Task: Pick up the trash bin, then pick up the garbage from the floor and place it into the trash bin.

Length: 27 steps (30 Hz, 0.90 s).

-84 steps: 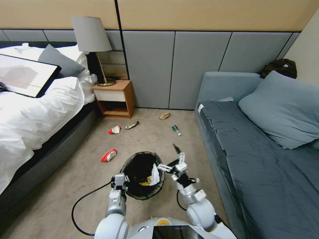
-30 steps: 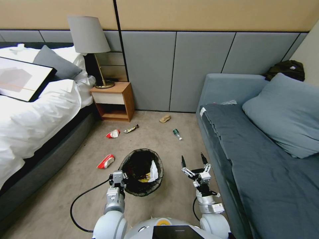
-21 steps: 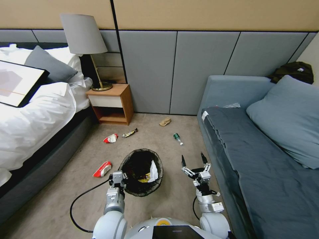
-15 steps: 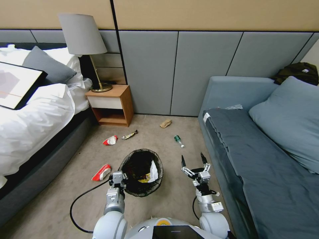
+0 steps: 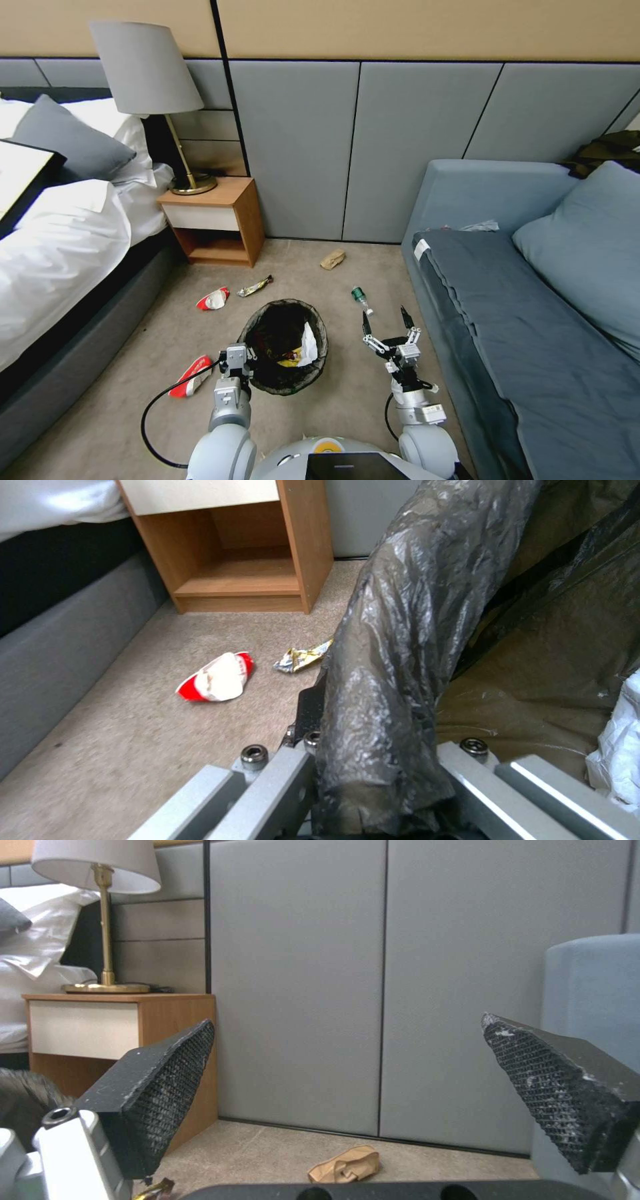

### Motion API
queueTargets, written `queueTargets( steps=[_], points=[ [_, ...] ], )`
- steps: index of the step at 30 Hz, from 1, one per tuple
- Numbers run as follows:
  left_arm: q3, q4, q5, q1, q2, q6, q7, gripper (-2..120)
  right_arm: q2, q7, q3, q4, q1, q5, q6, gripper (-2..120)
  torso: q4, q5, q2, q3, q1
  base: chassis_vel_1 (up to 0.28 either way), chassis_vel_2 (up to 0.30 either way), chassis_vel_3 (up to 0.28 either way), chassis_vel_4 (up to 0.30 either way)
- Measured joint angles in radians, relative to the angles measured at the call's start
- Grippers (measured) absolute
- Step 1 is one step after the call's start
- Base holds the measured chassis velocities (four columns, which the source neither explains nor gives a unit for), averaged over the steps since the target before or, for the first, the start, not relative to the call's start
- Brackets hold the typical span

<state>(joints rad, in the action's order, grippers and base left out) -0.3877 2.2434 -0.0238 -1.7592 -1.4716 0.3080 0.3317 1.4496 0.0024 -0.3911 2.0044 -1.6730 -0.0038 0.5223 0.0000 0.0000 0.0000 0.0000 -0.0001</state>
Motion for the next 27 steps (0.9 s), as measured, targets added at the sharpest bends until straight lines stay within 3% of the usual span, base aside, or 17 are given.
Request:
queueTargets(
  steps=[9,16,27],
  points=[
    [-0.002,-0.011,0.006,0.016,0.000,-0.002,0.000,0,-0.001,-0.038,-0.010,-0.024,0.032,-0.002,0.041,100,-0.0001,0.0000,0.000,0.000,0.000,-0.145,0.132,0.143,-0.122],
    [-0.002,-0.013,0.006,0.013,0.000,-0.002,0.000,0,0.005,-0.051,-0.016,-0.045,0.042,-0.022,0.100,100,0.0000,0.0000,0.000,0.000,0.000,-0.011,0.004,0.007,-0.010],
    [0.005,-0.007,-0.005,-0.003,0.002,-0.002,0.000,0,-0.019,-0.045,-0.013,-0.063,0.106,-0.035,0.073,100,0.0000,0.0000,0.000,0.000,0.000,0.000,0.000,0.000,0.000]
  ],
)
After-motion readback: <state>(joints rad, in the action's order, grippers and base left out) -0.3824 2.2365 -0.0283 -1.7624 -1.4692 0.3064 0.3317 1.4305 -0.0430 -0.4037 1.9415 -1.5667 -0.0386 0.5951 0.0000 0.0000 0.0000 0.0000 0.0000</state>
